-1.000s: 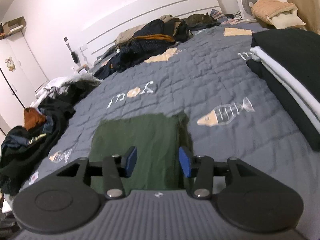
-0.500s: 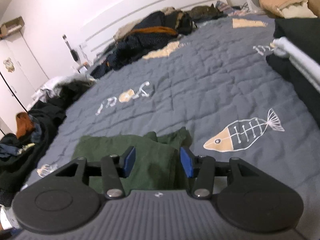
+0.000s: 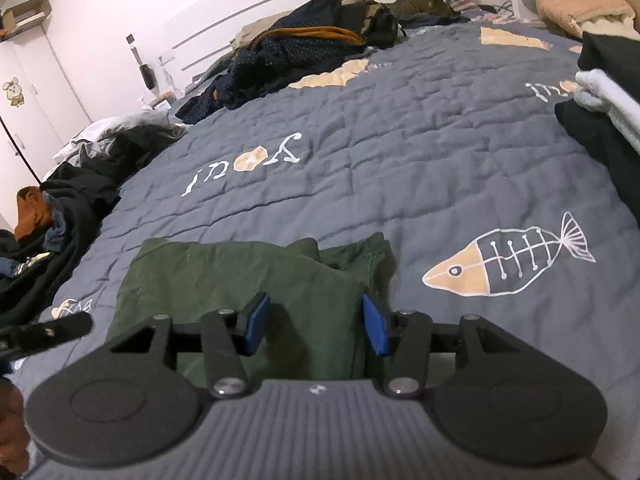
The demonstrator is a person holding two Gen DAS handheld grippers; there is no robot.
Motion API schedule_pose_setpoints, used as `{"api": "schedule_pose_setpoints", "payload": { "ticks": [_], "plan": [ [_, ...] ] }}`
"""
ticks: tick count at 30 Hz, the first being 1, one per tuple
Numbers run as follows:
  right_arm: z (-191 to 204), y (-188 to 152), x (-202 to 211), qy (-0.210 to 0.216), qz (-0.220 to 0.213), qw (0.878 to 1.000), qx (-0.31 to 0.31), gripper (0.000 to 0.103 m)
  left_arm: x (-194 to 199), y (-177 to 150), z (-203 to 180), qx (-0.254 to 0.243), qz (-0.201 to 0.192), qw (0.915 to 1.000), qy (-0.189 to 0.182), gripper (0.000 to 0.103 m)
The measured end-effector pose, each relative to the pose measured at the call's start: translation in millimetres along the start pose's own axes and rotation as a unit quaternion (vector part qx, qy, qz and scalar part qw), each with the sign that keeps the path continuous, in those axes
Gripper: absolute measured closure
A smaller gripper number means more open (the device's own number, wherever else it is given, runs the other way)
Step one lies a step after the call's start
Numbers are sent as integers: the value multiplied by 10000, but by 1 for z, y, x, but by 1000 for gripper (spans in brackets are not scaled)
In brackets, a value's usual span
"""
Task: Fold clothes
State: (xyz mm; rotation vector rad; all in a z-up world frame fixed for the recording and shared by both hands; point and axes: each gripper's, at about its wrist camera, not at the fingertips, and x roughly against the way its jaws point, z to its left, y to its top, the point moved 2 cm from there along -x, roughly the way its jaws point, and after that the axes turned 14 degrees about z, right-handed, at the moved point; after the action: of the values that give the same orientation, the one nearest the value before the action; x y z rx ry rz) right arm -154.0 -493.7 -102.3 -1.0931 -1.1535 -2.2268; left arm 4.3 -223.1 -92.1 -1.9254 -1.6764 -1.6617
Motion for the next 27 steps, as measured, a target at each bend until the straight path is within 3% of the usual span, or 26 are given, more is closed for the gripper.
{"api": "schedule_pose_setpoints", "payload": {
  "ticks": [9,14,17,18,22,24,27],
  "plan": [
    [-7,1,-18,83,257,9994,-223,50,-26,5,8,26,239,9997,-71,39],
    [-9,1,-21,187,269,9987,-384,51,-37,6,16,233,362,9982,-415,42],
    [-6,0,-21,128,224,9993,-266,55,-39,6,16,134,356,9980,-499,53],
    [-5,1,-20,117,200,9995,-225,58,-40,5,17,172,372,9976,-554,61],
    [5,2,-12,116,-7,9999,87,76,-39,5,20,294,405,9961,-732,85],
    [12,2,-4,159,-213,9991,344,84,-35,6,18,211,374,9966,-707,88],
    [28,0,6,160,-667,9934,916,85,-28,10,18,172,324,9972,-650,88]
  ]
}}
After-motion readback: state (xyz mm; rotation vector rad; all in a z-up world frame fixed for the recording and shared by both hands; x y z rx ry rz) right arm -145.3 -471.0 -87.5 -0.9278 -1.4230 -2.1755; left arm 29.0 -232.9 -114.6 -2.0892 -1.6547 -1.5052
